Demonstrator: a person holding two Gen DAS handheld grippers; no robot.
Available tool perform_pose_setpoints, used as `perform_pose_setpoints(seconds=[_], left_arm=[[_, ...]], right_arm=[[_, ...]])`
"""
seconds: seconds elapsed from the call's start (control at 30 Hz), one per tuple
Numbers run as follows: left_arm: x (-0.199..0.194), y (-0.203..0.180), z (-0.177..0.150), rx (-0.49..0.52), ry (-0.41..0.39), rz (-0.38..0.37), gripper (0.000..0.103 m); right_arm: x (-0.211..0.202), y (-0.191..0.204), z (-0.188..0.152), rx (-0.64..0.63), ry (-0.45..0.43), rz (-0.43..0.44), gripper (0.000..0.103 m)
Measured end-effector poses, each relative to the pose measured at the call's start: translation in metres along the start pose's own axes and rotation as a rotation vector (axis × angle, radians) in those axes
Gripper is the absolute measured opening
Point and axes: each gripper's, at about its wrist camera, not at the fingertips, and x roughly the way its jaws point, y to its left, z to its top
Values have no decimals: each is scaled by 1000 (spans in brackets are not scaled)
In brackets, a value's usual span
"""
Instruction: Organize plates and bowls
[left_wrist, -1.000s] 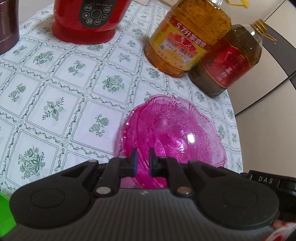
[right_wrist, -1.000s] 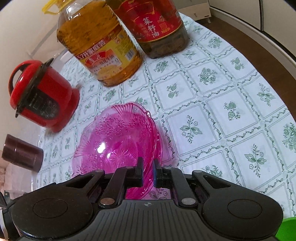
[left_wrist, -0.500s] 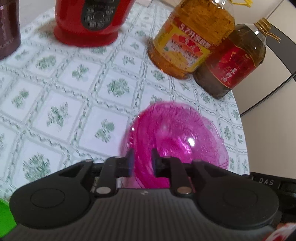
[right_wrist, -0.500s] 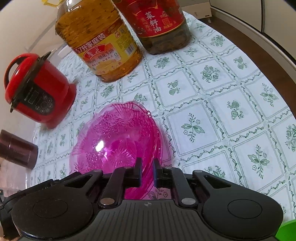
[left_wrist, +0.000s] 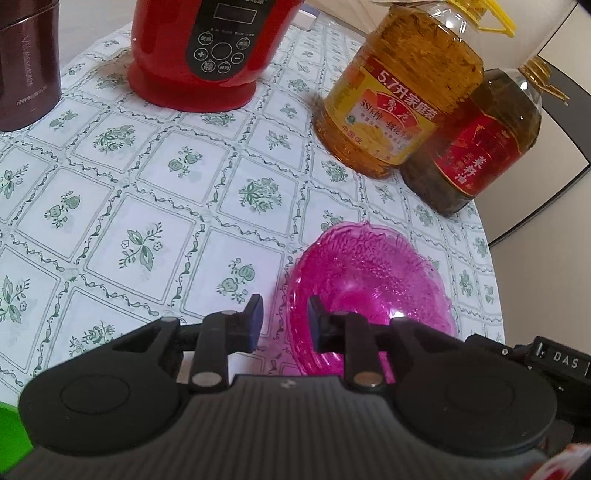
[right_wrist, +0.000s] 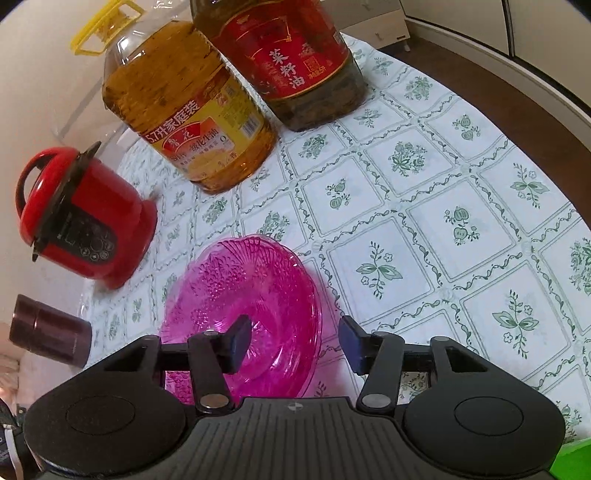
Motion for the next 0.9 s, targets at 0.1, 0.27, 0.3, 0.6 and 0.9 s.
perform_pose_setpoints(seconds=[0.1, 0.27, 0.3, 0.6, 0.9], left_arm=[[-2, 0, 0, -2, 0, -8, 21], [-17, -4, 0, 12, -15, -28, 21], [-22, -5, -1, 17, -19, -30, 21], [-81, -11, -16, 58, -80, -77, 22], [-155, 1, -51, 115, -171, -82, 41]], right_arm=[[-2, 1, -1, 0, -3, -1, 52], [-14, 7, -7, -3, -9, 7, 52], [-18, 9, -8, -8, -11, 11, 52], [-72, 35, -34, -28, -64, 60, 52], [-132, 57, -93, -122, -161, 45, 52]])
